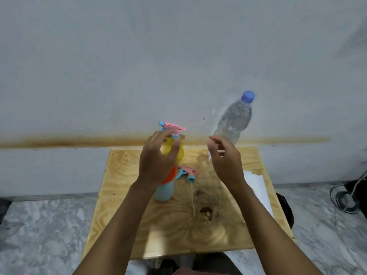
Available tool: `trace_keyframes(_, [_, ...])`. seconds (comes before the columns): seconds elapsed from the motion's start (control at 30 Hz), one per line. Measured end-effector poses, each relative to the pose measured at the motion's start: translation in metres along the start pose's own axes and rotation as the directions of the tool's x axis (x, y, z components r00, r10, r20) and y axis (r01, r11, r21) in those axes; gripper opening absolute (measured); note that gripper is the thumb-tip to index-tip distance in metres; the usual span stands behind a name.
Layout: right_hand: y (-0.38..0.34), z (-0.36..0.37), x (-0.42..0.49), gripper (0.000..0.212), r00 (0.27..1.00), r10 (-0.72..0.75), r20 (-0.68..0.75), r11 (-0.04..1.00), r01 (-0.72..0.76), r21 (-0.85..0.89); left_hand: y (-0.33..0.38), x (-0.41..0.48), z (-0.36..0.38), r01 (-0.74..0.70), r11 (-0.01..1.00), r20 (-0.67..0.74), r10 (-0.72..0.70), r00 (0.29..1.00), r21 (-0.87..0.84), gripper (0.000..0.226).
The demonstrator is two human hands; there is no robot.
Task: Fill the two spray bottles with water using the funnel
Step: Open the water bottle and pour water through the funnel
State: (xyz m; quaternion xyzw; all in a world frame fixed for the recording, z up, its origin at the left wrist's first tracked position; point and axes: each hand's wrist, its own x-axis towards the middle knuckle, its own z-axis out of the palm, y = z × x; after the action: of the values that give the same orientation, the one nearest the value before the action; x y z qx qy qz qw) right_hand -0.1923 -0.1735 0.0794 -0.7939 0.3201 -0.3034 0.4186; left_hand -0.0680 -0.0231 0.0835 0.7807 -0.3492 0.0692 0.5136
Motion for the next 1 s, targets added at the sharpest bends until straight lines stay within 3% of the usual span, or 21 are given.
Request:
trace_keyframes(0.07, [-0.002,-0.028,0.017,0.02,0.996,0.035,-0.081,0.999,-0.032,0.037,0.025,0.019,0.029,0.01,0.997,0.073,-0.004,0.997,-0.082,0.043])
trace_keyframes(0.13, [0.0,-0.053,0.035,0.026,0.988,0.04,-0.147,0.999,-0.036,0.03,0.041,0.034,0.065,0.117,0.985,0.209,-0.089,0.974,-0.125,0.052])
trace_keyframes(0.23, [0.006,-0.08,0.065,0.042,0.985,0.07,-0.159,0.998,-0.07,0.003,0.054,0.052,0.116,0.283,0.951,0.457,-0.199,0.867,-0.124,0.099])
trace_keyframes(0.3, [0.011,-0.091,0.087,0.052,0.989,0.096,-0.11,0.995,-0.098,-0.014,0.059,0.06,0.146,0.359,0.924,0.515,-0.246,0.822,-0.132,0.118])
trace_keyframes(0.43, [0.02,-0.098,0.122,0.057,0.997,0.071,0.008,0.997,-0.071,0.0,0.058,0.067,0.194,0.372,0.918,0.396,-0.292,0.87,-0.14,0.108])
trace_keyframes(0.63, [0.026,-0.099,0.145,0.037,0.997,-0.046,0.068,0.999,0.047,-0.004,0.054,0.062,0.221,0.348,0.913,0.238,-0.297,0.925,-0.213,0.083])
trace_keyframes(0.87, [0.028,-0.098,0.146,0.03,0.988,-0.149,0.046,0.989,0.15,-0.005,0.062,0.058,0.225,0.406,0.883,0.154,-0.379,0.913,-0.235,0.071])
trace_keyframes(1.0, [0.03,-0.103,0.131,0.035,0.977,-0.203,0.069,0.979,0.205,-0.018,0.066,0.045,0.215,0.436,0.88,0.169,-0.409,0.897,-0.187,0.08])
